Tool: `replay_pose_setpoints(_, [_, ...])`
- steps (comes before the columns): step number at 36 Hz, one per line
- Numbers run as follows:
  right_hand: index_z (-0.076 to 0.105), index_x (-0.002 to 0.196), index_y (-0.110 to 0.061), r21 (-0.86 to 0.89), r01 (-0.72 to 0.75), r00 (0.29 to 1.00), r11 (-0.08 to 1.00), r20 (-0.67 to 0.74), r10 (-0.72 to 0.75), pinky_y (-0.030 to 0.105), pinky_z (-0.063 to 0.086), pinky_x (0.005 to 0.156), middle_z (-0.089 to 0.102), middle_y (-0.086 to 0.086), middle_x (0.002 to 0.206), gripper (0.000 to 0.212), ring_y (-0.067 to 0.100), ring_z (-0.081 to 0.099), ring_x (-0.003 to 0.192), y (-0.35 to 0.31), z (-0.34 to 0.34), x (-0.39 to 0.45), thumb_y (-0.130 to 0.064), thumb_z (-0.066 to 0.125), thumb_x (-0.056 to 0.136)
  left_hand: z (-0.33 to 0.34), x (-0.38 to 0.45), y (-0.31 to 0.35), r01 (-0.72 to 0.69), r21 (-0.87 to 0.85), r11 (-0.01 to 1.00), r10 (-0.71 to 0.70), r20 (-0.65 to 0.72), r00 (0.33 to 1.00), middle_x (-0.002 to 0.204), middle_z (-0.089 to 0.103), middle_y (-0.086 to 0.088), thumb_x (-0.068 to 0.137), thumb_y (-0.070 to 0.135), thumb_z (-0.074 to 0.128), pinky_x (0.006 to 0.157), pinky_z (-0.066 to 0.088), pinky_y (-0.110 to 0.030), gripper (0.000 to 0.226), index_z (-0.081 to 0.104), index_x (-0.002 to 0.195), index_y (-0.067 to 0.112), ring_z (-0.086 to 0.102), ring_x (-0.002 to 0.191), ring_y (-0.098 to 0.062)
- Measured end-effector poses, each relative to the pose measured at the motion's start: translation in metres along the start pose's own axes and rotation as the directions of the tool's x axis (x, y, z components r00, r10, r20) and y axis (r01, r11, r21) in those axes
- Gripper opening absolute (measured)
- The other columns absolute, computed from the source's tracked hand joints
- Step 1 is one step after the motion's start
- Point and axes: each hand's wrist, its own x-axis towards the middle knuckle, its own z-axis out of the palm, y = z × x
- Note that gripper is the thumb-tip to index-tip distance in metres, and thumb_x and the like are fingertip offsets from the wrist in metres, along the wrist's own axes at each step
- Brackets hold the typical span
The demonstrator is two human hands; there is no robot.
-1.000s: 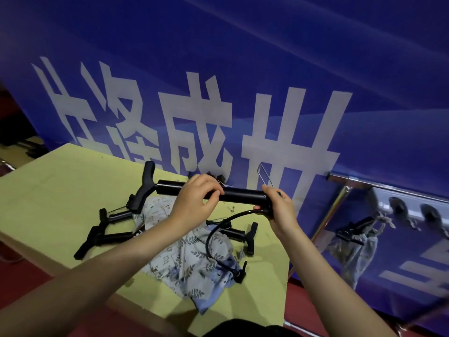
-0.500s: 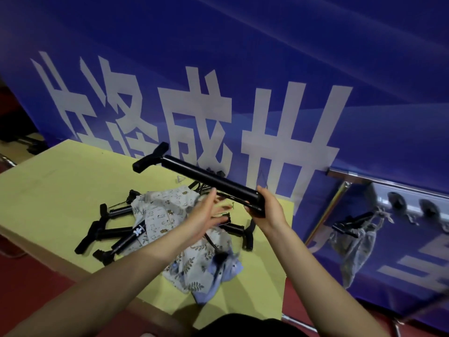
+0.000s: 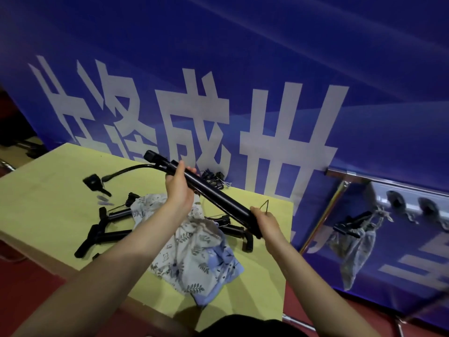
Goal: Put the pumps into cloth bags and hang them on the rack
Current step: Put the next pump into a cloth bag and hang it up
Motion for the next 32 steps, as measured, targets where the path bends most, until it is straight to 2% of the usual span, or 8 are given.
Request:
replay_pose_setpoints(3, [0.051, 0.132, -0.011, -0.496, 0.22, 0.937, 0.84, -0.132, -0.324, 0.044, 0.035, 0.106, 0.047, 0.015, 0.136, 0.055, 0.03, 0.037, 0.132, 0.01, 0.005, 0.003, -0.049, 0.05, 0.092, 0.004, -0.001, -0.005, -0.006, 0.053, 0.999, 0.006, -0.006, 1.0, 0.075, 0.053, -0.002, 0.099, 0.019, 0.052, 0.069, 0.054, -0.028, 0.018, 0.044, 0.109, 0.006, 0.059, 0.068, -0.014])
replay_pose_setpoints(7, [0.044, 0.139, -0.015, -0.681, 0.502, 0.7, 0.534, -0.043, -0.713, 0.04, 0.027, 0.116, 0.045, 0.009, 0.143, 0.049, 0.023, 0.034, 0.138, 0.005, 0.012, -0.01, -0.04, 0.047, 0.097, 0.008, -0.003, -0.016, 0.034, 0.075, 0.997, -0.032, -0.024, 0.999, 0.08, 0.053, -0.002, 0.099, 0.022, 0.053, 0.079, 0.053, -0.031, 0.023, 0.046, 0.114, 0.007, 0.058, 0.071, -0.014])
replay_pose_setpoints(11, [0.042, 0.14, -0.02, -0.637, 0.634, 0.686, 0.438, 0.202, -0.699, 0.034, 0.037, 0.102, 0.069, 0.0, 0.097, 0.042, 0.019, 0.059, 0.099, -0.008, 0.019, -0.02, -0.038, 0.037, 0.102, 0.011, -0.006, -0.027, 0.026, 0.111, 0.993, -0.021, -0.046, 0.999, 0.085, 0.056, -0.002, 0.1, 0.026, 0.051, 0.079, 0.054, -0.031, 0.03, 0.047, 0.122, 0.005, 0.06, 0.077, -0.014])
replay_pose_setpoints(14, [0.04, 0.142, -0.021, -0.626, 0.683, 0.636, 0.376, 0.258, -0.727, 0.029, 0.039, 0.075, 0.067, 0.001, 0.108, 0.045, 0.021, 0.06, 0.096, -0.005, 0.018, -0.018, -0.041, 0.039, 0.102, 0.013, -0.009, -0.031, -0.002, 0.144, 0.99, 0.008, -0.038, 0.999, 0.088, 0.056, -0.001, 0.1, 0.025, 0.05, 0.079, 0.053, -0.028, 0.035, 0.048, 0.128, 0.004, 0.061, 0.08, -0.013])
replay_pose_setpoints(18, [0.037, 0.144, -0.021, -0.624, 0.72, 0.61, 0.304, 0.359, -0.706, 0.032, 0.041, 0.087, 0.061, 0.0, 0.119, 0.057, 0.021, 0.057, 0.102, 0.007, 0.01, -0.013, -0.051, 0.044, 0.097, 0.015, -0.008, -0.029, 0.016, 0.143, 0.99, -0.013, -0.022, 1.0, 0.087, 0.055, -0.002, 0.101, 0.031, 0.045, 0.081, 0.053, -0.03, 0.039, 0.046, 0.129, 0.004, 0.061, 0.081, -0.015])
replay_pose_setpoints(24, [0.044, 0.135, -0.026, -0.54, 0.674, 0.728, 0.504, 0.37, -0.577, 0.033, 0.045, 0.066, 0.066, -0.003, 0.099, 0.037, 0.015, 0.06, 0.077, 0.007, 0.007, -0.009, -0.041, 0.038, 0.102, 0.013, -0.012, -0.026, 0.087, 0.106, 0.991, -0.09, 0.032, 0.995, 0.099, 0.061, -0.01, 0.104, 0.038, 0.036, 0.09, 0.053, -0.041, 0.041, 0.05, 0.125, 0.006, 0.065, 0.087, -0.02])
replay_pose_setpoints(27, [0.053, 0.12, -0.03, -0.319, 0.623, 0.767, 0.714, 0.425, -0.48, 0.034, 0.046, 0.066, 0.06, -0.008, 0.081, 0.024, 0.011, 0.056, 0.068, 0.005, 0.003, -0.011, -0.039, 0.038, 0.103, 0.01, -0.013, -0.023, 0.03, 0.166, 0.986, -0.046, 0.097, 0.994, 0.102, 0.063, -0.011, 0.104, 0.036, 0.035, 0.087, 0.055, -0.043, 0.036, 0.051, 0.124, 0.01, 0.067, 0.09, -0.021])
replay_pose_setpoints(32, [0.057, 0.097, -0.033, -0.194, 0.538, 0.778, 0.821, 0.49, -0.394, 0.035, 0.045, 0.061, 0.057, -0.008, 0.072, 0.02, 0.014, 0.054, 0.064, 0.005, 0.0, -0.015, -0.042, 0.04, 0.102, -0.002, -0.004, -0.016, -0.079, 0.357, 0.931, 0.059, 0.068, 0.996, 0.117, 0.061, -0.009, 0.102, 0.041, 0.038, 0.097, 0.051, -0.047, 0.044, 0.046, 0.133, 0.01, 0.064, 0.107, -0.025])
